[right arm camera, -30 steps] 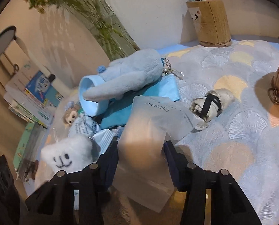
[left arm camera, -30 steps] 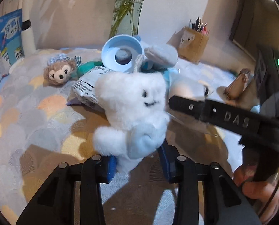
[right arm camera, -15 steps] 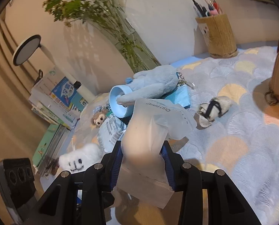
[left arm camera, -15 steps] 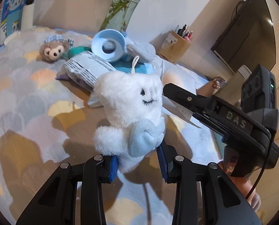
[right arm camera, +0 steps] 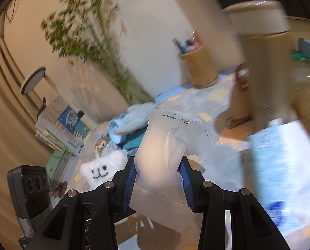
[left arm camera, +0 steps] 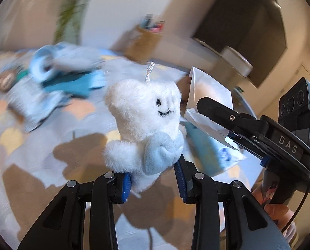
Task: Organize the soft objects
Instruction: 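Carry the bear and the bag with both tools to the glass bowl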
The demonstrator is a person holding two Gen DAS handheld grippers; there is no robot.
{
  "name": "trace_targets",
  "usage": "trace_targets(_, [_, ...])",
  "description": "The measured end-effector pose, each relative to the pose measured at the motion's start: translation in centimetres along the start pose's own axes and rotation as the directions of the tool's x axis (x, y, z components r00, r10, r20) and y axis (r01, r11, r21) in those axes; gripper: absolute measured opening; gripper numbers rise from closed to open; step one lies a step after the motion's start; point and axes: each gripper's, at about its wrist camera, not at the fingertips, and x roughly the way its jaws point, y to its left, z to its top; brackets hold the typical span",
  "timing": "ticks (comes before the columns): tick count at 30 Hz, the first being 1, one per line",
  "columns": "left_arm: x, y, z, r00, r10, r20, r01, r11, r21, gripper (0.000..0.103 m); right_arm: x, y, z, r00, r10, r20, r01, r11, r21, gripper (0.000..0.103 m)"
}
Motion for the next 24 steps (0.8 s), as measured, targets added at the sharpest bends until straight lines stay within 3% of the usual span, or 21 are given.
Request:
trace_targets(6, [2.6, -7.2, 1.6, 0.995, -0.094, -0.039, 0.098, 0.986, 0.134, 0.033, -5.6, -4.4, 1.8, 0.994, -0.077, 0.076, 0.072, 0.996, 0.060, 0.041])
trace_targets(14, [7.9, -15.1, 3.9, 0.988, -0.123, -0.089, 0.143, 0.949, 0.280, 0.033, -11.0, -12.1, 4.8, 0.971, -0.197, 0.135, 0.170, 0.968, 0.187, 0.041])
trace_targets(24, [13.4, -20.4, 5.6, 0.973, -0.186, -0.139, 0.224, 0.913, 0.341, 0.033, -12.2, -19.5, 9.2, 0.935, -0.338, 0.111, 0.300, 0.917, 0.261, 0.041])
